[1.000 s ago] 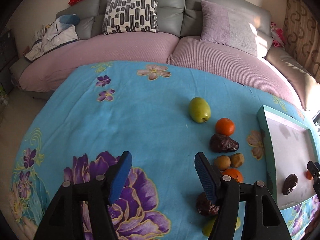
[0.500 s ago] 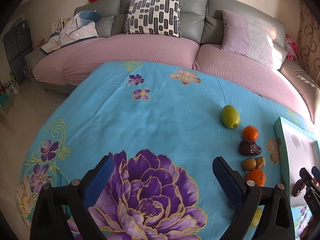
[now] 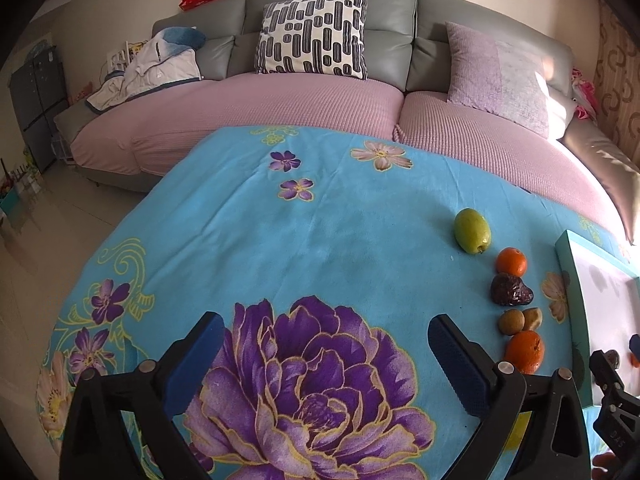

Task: Organize fruits
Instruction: 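Withdraw both tools from the tray back toward the fruits, then grasp a red date with the left tool while the right tool grasps a green pear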

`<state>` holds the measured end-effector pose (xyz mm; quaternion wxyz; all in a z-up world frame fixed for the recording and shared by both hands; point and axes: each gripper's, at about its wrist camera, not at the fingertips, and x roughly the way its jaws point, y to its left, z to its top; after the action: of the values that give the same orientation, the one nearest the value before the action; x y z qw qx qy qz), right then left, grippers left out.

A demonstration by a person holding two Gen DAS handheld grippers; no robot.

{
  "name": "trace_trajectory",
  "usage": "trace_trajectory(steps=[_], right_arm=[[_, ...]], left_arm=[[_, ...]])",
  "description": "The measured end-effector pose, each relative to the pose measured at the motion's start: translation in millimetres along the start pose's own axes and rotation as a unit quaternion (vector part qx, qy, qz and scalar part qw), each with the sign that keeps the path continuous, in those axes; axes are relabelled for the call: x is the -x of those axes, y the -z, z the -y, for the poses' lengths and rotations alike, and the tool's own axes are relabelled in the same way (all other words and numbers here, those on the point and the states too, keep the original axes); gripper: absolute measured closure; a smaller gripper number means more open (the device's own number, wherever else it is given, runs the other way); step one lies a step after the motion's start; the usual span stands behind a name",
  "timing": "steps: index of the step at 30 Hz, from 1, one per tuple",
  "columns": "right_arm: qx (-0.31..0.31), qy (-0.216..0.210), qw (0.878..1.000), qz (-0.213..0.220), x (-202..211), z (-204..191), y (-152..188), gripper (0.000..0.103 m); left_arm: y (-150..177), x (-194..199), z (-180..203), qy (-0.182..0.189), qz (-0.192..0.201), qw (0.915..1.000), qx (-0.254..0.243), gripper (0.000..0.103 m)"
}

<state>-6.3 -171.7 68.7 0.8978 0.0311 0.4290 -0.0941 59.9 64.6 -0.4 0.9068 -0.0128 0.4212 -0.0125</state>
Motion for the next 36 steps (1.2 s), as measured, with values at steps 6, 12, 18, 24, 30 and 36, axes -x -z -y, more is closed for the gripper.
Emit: trace_trajectory(steps=[6,12,18,24,30,36], right_arm=[[-0.006,0.010,1.000,-0.018,-1.1,1.3,4.9,0.008],[-0.016,0.005,1.000,-0.019,2.5,2.9,5.1,0.008],[-0.022,0.016,0.999,-0.020,6.9,8.2,5.4,0.008],[-0.039,0.023,0.999,-0.022,11.4,17.2,6.9,0.008],[-0.056,0.030,0.998,-0.019,16.3,27.8,7.0,0.008],[-0.066,0.034,0.997,-0.021,17.3,36.7,8.5,0.008]], left_arm=[[3.4,-1.4,2.5,0.018,-0.009,0.9998,0.009,0.000],[6.3,-3.1,14.9,0.050,-0.015,0.9986,0.007,0.000],[10.0,-7.7,36.0,0.092,-0.057,0.9940,-0.015,0.000],[19.7,-15.1,57.0,0.131,-0.096,0.9865,-0.022,0.002],[29.6,-12.8,88.1,0.154,-0.106,0.9800,-0.069,0.012],[36.8,-18.6,110.2,0.171,-0.123,0.9732,-0.091,0.028]])
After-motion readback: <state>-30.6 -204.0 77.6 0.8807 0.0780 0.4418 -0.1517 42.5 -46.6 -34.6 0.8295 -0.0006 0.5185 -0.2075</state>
